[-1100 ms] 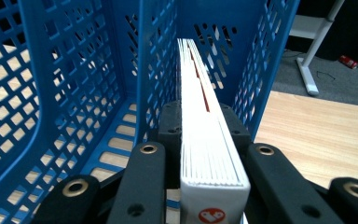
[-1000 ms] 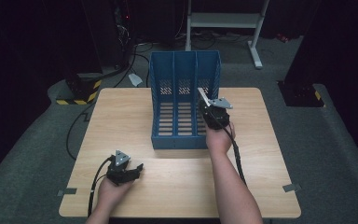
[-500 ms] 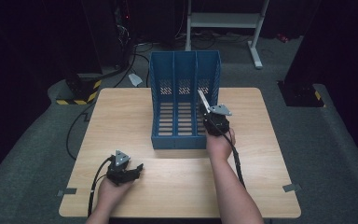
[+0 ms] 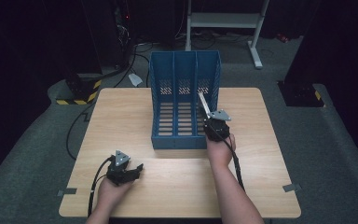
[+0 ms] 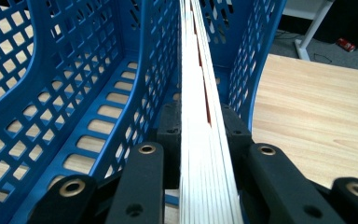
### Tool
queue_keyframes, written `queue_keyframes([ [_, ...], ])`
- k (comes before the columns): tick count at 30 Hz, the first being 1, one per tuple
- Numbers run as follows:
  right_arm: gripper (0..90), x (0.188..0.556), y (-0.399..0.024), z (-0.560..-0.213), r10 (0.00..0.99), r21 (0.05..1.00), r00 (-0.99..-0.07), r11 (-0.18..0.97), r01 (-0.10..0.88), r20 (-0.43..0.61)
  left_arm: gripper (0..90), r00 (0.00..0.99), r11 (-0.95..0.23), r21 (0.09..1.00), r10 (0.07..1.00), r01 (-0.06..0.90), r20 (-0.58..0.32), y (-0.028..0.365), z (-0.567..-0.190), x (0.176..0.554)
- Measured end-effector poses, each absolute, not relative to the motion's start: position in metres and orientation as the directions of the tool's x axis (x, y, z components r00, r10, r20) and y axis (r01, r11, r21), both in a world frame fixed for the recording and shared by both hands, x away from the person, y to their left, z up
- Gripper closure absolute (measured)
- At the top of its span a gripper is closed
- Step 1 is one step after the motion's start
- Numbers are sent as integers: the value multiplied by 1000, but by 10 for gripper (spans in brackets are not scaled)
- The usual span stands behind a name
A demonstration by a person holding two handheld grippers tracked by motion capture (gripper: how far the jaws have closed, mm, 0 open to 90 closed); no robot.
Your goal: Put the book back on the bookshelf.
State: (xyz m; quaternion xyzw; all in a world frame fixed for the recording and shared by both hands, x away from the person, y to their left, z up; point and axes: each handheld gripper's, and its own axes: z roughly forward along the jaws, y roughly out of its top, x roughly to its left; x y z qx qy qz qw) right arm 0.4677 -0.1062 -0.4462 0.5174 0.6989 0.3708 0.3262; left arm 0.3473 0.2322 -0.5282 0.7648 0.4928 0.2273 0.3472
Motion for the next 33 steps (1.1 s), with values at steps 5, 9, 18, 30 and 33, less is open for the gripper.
queue_keyframes([
  [5, 722, 466, -108, -447, 964, 853, -254, 194, 484, -75, 321, 410, -271, 755, 912, 597, 4, 232, -528, 347],
  [9, 645, 467, -107, -442, 961, 858, -270, 192, 476, -66, 321, 410, -271, 755, 912, 597, 3, 232, -528, 347],
  [18, 578, 485, -105, -422, 947, 829, -320, 208, 519, -37, 321, 411, -272, 755, 912, 597, 4, 232, -528, 347],
  [30, 666, 511, -101, -411, 944, 778, -326, 249, 578, -60, 321, 411, -272, 755, 912, 597, 3, 232, -528, 347],
  [33, 686, 516, -101, -410, 943, 763, -329, 252, 595, -55, 321, 411, -271, 755, 912, 597, 3, 232, -528, 347],
])
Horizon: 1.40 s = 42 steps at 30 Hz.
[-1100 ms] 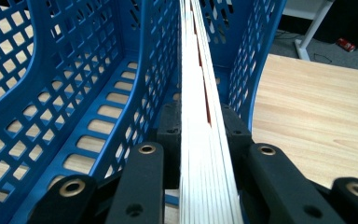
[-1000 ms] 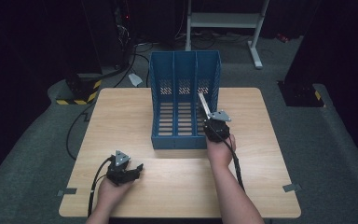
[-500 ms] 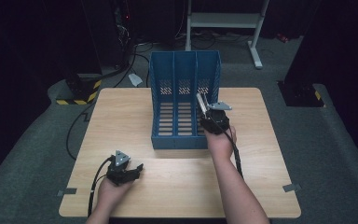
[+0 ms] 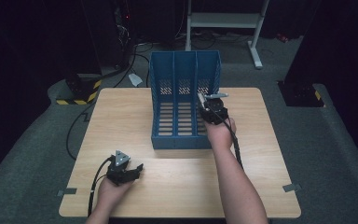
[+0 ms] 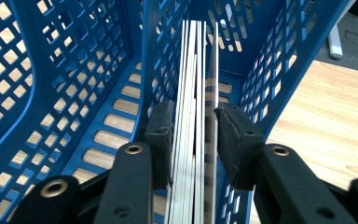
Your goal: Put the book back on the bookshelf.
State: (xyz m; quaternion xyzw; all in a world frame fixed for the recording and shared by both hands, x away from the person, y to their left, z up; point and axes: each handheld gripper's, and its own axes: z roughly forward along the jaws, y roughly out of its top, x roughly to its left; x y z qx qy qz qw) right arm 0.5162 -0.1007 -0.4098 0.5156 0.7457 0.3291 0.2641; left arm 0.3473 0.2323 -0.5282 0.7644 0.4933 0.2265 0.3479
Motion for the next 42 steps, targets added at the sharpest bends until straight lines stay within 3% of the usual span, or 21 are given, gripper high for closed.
queue_keyframes([
  [10, 772, 522, -103, -408, 954, 742, -298, 228, 631, -40, 321, 411, -271, 755, 912, 597, 2, 232, -528, 347],
  [28, 774, 521, -89, -404, 990, 781, -96, 141, 608, -104, 320, 414, -272, 756, 910, 595, 3, 232, -528, 347],
  [42, 771, 528, -92, -412, 991, 776, -54, 131, 617, -124, 321, 412, -269, 757, 911, 596, 0, 232, -528, 347],
])
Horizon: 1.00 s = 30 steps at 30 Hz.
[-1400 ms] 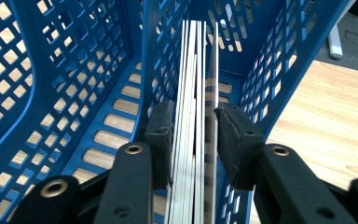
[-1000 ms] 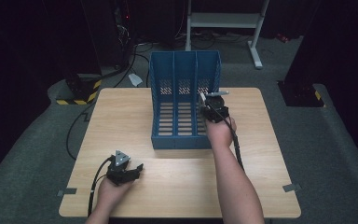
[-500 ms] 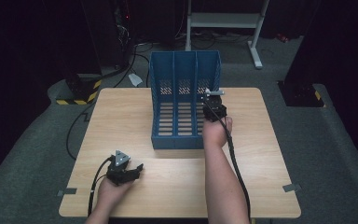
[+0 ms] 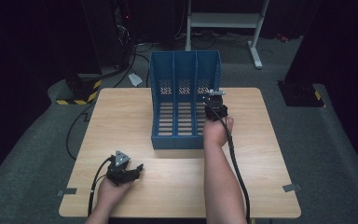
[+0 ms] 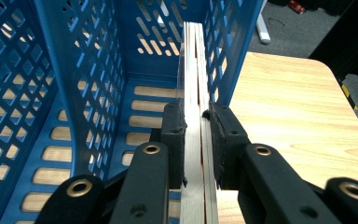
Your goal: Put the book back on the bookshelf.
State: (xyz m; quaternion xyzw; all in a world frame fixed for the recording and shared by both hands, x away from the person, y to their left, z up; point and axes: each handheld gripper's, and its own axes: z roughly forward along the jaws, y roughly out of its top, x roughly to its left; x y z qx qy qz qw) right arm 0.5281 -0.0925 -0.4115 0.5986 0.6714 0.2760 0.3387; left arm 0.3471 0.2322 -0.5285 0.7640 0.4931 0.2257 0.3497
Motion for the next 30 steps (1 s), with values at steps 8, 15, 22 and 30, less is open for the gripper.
queue_keyframes([
  [8, 762, 530, -97, -413, 991, 776, -53, 129, 617, -123, 321, 413, -270, 756, 911, 596, -1, 232, -528, 347],
  [15, 751, 531, -96, -414, 989, 778, -61, 146, 611, -137, 320, 413, -270, 756, 911, 596, 0, 232, -528, 347],
  [22, 655, 529, -96, -411, 991, 785, -71, 136, 604, -117, 321, 413, -270, 756, 911, 596, 0, 232, -528, 347],
  [30, 576, 526, -99, -408, 990, 789, -101, 137, 600, -96, 321, 414, -272, 755, 910, 596, 1, 232, -528, 347],
])
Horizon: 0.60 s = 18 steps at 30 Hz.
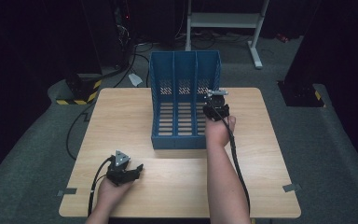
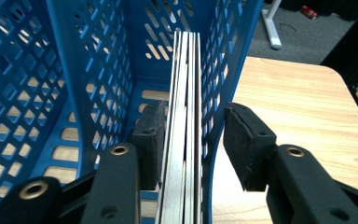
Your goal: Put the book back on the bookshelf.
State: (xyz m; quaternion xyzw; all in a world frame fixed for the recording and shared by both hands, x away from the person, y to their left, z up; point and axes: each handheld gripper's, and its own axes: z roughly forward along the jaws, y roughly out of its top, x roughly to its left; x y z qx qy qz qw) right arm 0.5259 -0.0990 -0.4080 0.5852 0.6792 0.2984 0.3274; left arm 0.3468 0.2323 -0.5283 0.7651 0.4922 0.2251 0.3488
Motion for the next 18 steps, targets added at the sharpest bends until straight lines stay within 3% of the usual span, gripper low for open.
queue_keyframes([
  [18, 505, 513, -102, -399, 985, 811, -162, 134, 569, -49, 321, 413, -274, 756, 911, 594, 4, 232, -528, 347],
])
